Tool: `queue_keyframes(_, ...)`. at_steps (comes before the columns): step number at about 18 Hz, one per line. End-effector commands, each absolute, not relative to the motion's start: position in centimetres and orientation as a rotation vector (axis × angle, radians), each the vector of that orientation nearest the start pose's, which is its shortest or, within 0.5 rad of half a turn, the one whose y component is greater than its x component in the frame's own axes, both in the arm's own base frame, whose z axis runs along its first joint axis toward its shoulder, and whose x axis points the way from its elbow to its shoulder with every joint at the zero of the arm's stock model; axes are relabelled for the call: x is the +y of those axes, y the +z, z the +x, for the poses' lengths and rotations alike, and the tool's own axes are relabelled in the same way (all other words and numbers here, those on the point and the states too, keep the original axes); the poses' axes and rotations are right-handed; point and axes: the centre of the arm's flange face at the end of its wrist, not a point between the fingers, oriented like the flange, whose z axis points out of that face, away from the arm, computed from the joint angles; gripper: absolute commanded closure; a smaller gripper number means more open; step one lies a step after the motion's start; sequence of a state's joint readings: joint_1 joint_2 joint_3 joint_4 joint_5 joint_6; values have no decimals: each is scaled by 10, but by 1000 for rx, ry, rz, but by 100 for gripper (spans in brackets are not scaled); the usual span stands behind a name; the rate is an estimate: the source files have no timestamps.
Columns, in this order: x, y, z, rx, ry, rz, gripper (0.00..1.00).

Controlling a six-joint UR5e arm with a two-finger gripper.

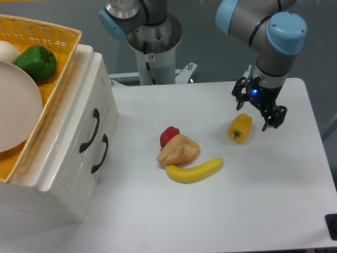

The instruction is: Slide the top white drawer open

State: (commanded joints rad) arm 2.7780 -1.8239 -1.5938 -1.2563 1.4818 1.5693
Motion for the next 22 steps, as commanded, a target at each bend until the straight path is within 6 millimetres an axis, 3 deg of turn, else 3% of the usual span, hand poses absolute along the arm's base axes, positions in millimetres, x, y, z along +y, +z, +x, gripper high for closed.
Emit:
queue_keyframes(7,344,358,-488,472,-29,-3018,0)
queue_keyframes(13,363,350,-471,351,-64,-3044,0)
queue_keyframes(22,393,356,-444,122,-120,-3072,0)
